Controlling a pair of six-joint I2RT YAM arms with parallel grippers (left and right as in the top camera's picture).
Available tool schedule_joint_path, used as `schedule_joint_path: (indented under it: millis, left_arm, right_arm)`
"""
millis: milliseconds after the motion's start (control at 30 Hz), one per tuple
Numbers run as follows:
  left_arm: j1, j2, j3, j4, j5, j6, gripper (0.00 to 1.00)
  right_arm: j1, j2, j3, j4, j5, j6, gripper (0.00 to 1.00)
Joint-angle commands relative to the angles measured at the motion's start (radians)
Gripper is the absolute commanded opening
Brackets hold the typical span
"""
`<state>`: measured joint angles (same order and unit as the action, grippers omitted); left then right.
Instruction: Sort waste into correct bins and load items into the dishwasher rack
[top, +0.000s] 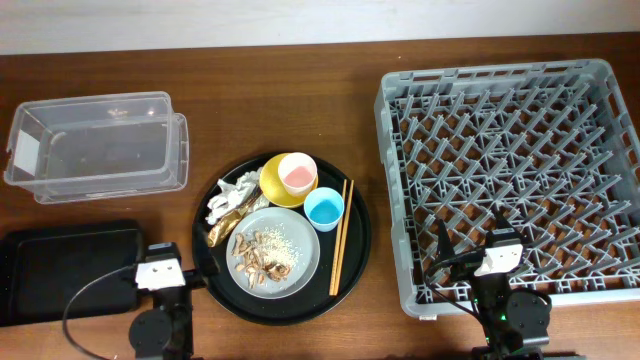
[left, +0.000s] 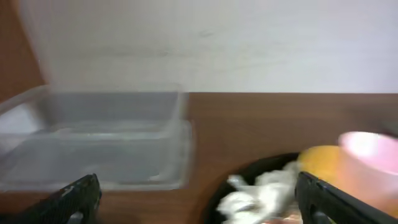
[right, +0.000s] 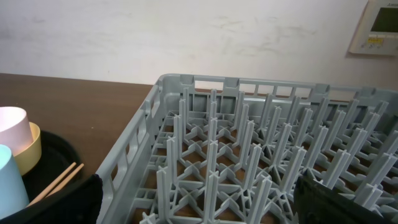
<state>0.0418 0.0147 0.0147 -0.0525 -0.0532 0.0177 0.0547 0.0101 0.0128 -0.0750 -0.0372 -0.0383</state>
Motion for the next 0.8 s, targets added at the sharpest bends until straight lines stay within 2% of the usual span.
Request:
schedule_joint_path:
  millis: [0,33,67,133,200,300,367,433,467,533,633,700,767]
  left_arm:
    - [0.002,-0.010,-0.005,0.024,0.562,-0.128,0.99]
    - [0.002,-0.010,-0.005,0.053,0.738,-0.137,0.99]
    - [0.002,-0.010,-0.005,0.082,0.826,-0.137,0.99]
    - [0.002,-0.010,-0.005,0.139,0.896,-0.137,0.99]
    - [0.002,-0.010,-0.005,0.208,0.895,-0.137,0.99]
    - [0.002,-0.010,-0.005,0.421,0.893,-0.138,0.99]
    - [0.002,-0.010,-0.003,0.563,0.826,-0.138,0.99]
    - [0.002,-0.010,0.013,0.594,0.697,-0.138,0.99]
    - [0.002,-0.010,0.032,0.565,0.613,-0.138,0.99]
    - [0.002,-0.002,0.066,0.497,0.536,-0.137,0.99]
    - [0.002,0.068,0.193,0.236,0.394,-0.137,0.99]
    - [0.002,0.169,0.311,0.043,0.315,-0.131,0.99]
    - [0.002,0.346,0.463,-0.124,0.304,-0.077,0.99]
  right_arm:
    - [-0.004,-0.006,-0.007,-0.003,0.012,-0.007,0.98]
    - [-0.004,-0.006,-0.007,-0.003,0.012,-0.006,0.98]
    - [-0.003,-0.006,-0.007,-0.003,0.012,-0.007,0.98]
    - [-0.003,-0.006,-0.007,-0.003,0.012,-0.007,0.98]
    - [-0.004,-0.006,-0.007,-0.003,0.012,-0.007,0.98]
    - [-0.003,-0.006,-0.007,-0.003,0.012,-0.007,0.99]
    - [-0.004,-0.006,-0.007,-0.003,0.012,-0.007,0.98]
    - [-0.004,-0.006,-0.007,-0.003,0.012,-0.007,0.99]
    - [-0.004,-0.006,-0.007,-0.003,0.012,-0.007,0.98]
    - [-0.004,-0.006,-0.007,-0.003,0.012,-0.006,0.99]
    - [-0.004,-0.006,-0.007,-0.003,0.012,-0.007,0.98]
    - [-0.003,-0.006,-0.007,-0.003,0.012,-0.007,0.98]
    - [-0.003,-0.006,-0.007,-0.003,0.012,-0.007,0.98]
